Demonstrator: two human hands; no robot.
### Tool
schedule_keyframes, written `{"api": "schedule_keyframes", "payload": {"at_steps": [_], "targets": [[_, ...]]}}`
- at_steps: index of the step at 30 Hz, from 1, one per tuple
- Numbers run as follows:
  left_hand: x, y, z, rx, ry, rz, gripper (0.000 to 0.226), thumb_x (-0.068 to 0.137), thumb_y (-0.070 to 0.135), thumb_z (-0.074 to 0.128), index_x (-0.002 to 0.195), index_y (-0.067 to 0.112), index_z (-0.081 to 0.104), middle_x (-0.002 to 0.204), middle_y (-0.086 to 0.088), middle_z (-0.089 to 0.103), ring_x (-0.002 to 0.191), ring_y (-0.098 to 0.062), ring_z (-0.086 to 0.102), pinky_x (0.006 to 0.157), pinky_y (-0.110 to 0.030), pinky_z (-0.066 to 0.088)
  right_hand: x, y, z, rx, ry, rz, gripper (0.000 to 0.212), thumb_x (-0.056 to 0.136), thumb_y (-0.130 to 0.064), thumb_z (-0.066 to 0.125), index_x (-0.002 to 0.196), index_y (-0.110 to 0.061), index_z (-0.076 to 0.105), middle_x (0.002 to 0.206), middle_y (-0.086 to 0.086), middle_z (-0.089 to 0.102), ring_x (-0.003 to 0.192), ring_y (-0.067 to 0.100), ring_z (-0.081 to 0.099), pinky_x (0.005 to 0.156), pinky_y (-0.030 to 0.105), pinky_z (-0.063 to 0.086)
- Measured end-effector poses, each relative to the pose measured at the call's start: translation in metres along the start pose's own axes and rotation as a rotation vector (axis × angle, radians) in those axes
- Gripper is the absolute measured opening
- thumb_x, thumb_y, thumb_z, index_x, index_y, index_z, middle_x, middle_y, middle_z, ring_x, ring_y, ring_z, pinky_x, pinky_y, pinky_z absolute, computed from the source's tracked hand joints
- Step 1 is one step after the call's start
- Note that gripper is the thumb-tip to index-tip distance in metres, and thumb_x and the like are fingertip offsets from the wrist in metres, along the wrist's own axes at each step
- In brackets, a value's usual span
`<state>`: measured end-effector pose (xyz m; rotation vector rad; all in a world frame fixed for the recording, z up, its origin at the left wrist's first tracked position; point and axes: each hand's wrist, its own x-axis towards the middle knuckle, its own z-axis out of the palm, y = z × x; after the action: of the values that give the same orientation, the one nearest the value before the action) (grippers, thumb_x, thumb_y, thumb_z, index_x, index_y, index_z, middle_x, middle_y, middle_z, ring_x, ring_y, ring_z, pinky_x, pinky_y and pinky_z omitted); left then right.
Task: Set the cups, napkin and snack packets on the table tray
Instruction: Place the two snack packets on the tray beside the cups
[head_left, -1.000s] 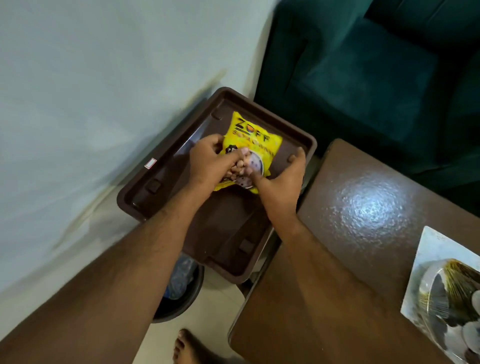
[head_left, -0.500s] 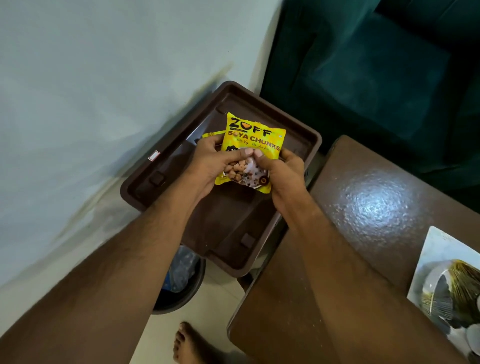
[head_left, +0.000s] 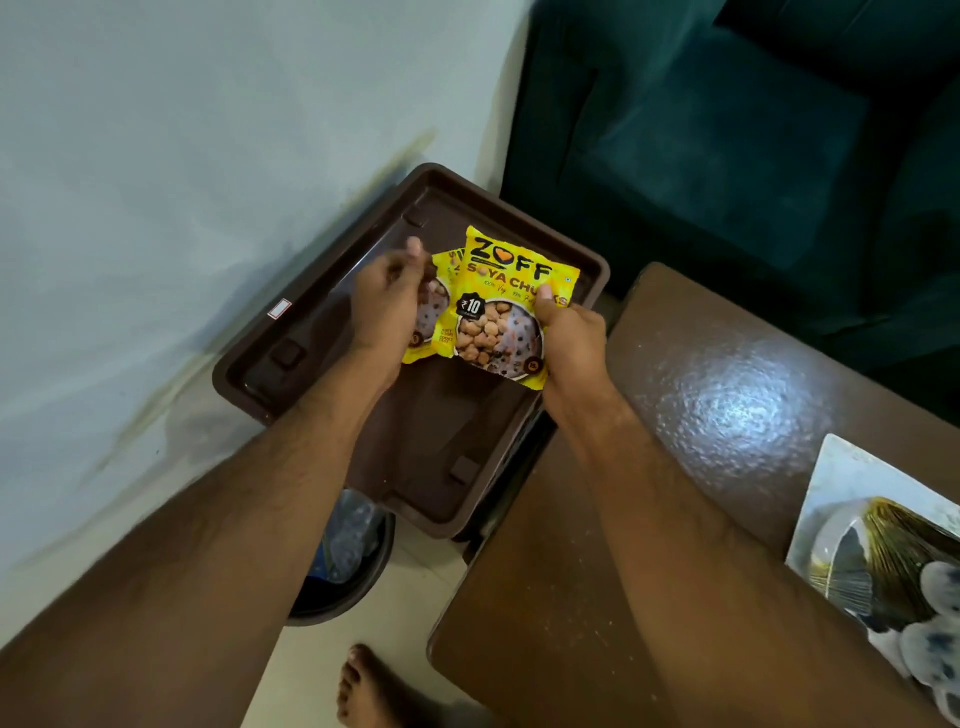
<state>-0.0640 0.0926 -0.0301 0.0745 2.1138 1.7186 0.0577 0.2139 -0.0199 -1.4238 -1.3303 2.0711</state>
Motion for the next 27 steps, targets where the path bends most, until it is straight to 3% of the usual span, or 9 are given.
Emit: {"api": "schedule_keyframes", "payload": {"at_steps": [2, 5, 8, 14, 16, 19, 23, 27], "targets": [[0.010, 0.000, 0.000, 0.340, 0.052, 0.188, 0.023, 0.093, 0.029, 0.070, 0.109, 0.013, 0.072, 0.108, -0.005, 0.071, 0.094, -0.018, 0.066, 0.088, -0.033, 0.053, -0.001, -0.001, -0.007, 0.031, 0.003, -0.006, 0.020, 0.101, -0.027, 0.062, 0.103, -0.008, 0.070, 0.103, 0.011, 0.079, 0.092, 0.029, 0.078, 0.087, 0.057, 0.061], [0.023, 0.000, 0.009, 0.797, -0.116, 0.318, 0.051, 0.082, 0.016, 0.075, 0.131, 0.010, 0.061, 0.136, -0.011, 0.058, 0.126, -0.029, 0.056, 0.108, -0.040, 0.043, -0.003, 0.000, -0.016, 0.033, 0.011, -0.008, 0.021, 0.101, -0.025, 0.061, 0.113, -0.009, 0.068, 0.107, 0.009, 0.078, 0.094, 0.028, 0.077, 0.087, 0.056, 0.061], [0.022, 0.002, 0.019, 1.077, -0.224, 0.214, 0.071, 0.083, 0.031, 0.077, 0.144, 0.015, 0.045, 0.150, -0.011, 0.046, 0.141, -0.032, 0.042, 0.113, -0.058, 0.029, -0.005, 0.002, -0.025, 0.048, 0.029, -0.007, 0.019, 0.101, -0.019, 0.061, 0.117, -0.008, 0.065, 0.110, 0.009, 0.077, 0.097, 0.029, 0.076, 0.089, 0.058, 0.061], [0.011, 0.010, 0.019, 1.206, -0.074, 0.026, 0.067, 0.070, 0.036, 0.086, 0.125, 0.011, 0.056, 0.134, -0.016, 0.063, 0.137, -0.037, 0.044, 0.106, -0.051, 0.032, -0.015, 0.001, -0.039, 0.108, -0.003, -0.003, 0.025, 0.100, -0.020, 0.064, 0.118, -0.003, 0.067, 0.107, 0.012, 0.078, 0.096, 0.031, 0.077, 0.088, 0.057, 0.061], [0.008, 0.010, 0.016, 1.145, -0.080, -0.059, 0.054, 0.070, 0.037, 0.087, 0.112, 0.010, 0.066, 0.127, -0.016, 0.067, 0.130, -0.036, 0.054, 0.104, -0.047, 0.038, -0.022, -0.001, -0.044, 0.109, -0.046, -0.017, 0.033, 0.093, -0.025, 0.074, 0.118, -0.004, 0.067, 0.105, 0.012, 0.079, 0.094, 0.031, 0.078, 0.088, 0.056, 0.061], [0.007, -0.001, 0.003, 0.836, -0.072, -0.181, 0.049, 0.064, 0.042, 0.093, 0.088, 0.005, 0.069, 0.102, -0.016, 0.073, 0.101, -0.030, 0.070, 0.082, -0.036, 0.052, -0.028, 0.001, -0.047, 0.040, -0.074, -0.024, 0.028, 0.084, -0.017, 0.082, 0.108, -0.008, 0.069, 0.102, 0.011, 0.080, 0.091, 0.029, 0.078, 0.088, 0.056, 0.061], [-0.005, -0.015, -0.009, 0.514, -0.034, -0.249, 0.041, 0.059, 0.030, 0.098, 0.087, 0.009, 0.077, 0.089, -0.008, 0.078, 0.082, -0.021, 0.075, 0.085, -0.038, 0.062, -0.036, 0.002, -0.044, 0.013, -0.063, 0.002, 0.018, 0.084, -0.004, 0.080, 0.098, -0.008, 0.069, 0.099, 0.013, 0.080, 0.087, 0.028, 0.079, 0.085, 0.053, 0.063], [-0.011, -0.020, -0.023, 0.308, -0.023, -0.313, 0.038, 0.056, 0.011, 0.098, 0.087, 0.010, 0.075, 0.088, -0.005, 0.079, 0.079, -0.020, 0.076, 0.084, -0.039, 0.063, -0.036, 0.001, -0.038, -0.026, -0.045, 0.015, 0.027, 0.080, -0.002, 0.082, 0.103, -0.006, 0.067, 0.098, 0.011, 0.080, 0.087, 0.028, 0.079, 0.085, 0.053, 0.063]]}}
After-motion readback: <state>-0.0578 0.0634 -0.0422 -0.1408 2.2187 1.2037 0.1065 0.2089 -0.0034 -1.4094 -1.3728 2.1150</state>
